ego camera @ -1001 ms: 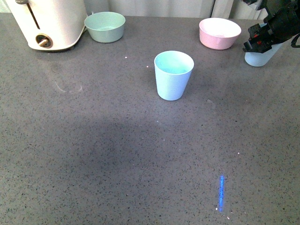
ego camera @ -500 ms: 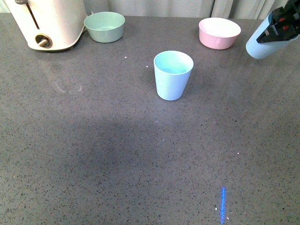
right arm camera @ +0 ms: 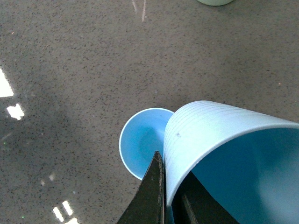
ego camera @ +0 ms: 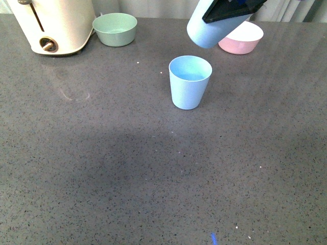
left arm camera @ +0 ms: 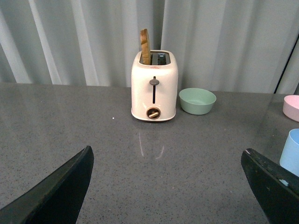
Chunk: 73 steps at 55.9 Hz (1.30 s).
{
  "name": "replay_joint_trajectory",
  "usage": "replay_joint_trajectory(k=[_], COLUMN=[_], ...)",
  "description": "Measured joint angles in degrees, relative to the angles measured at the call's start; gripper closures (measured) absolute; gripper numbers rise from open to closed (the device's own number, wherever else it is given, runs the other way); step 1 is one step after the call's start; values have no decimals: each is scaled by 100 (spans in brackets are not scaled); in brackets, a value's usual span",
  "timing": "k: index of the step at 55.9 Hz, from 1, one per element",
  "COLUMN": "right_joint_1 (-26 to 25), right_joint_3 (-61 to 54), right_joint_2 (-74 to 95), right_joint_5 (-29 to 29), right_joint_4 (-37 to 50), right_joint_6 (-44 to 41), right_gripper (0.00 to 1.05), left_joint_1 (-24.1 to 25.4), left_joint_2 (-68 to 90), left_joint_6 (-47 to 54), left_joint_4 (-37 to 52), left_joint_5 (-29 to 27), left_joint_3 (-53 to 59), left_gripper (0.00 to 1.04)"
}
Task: Stack blue cups with both arms
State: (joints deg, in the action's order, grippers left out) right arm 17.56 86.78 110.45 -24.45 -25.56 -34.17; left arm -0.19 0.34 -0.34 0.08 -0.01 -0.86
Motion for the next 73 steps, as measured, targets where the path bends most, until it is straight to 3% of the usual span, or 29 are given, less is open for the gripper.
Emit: replay_joint_trajectory(k=[21,56,73], right_joint_1=[372,492,492], right_joint_3=[-133,-138,-138], right_joint_2=[92,422,437], right_joint_5=[181,450,426], right_joint_4=[-13,85,188], right_joint_6=[-17,-20,4], right_gripper=[103,103,62], left_joint_1=[0,0,0], left_joint_2=[0,0,0], left_joint_6=[0,0,0], left_joint_4=[0,0,0], left_joint_5=[0,0,2], left_joint_3=[0,0,0], left_gripper=[9,9,9])
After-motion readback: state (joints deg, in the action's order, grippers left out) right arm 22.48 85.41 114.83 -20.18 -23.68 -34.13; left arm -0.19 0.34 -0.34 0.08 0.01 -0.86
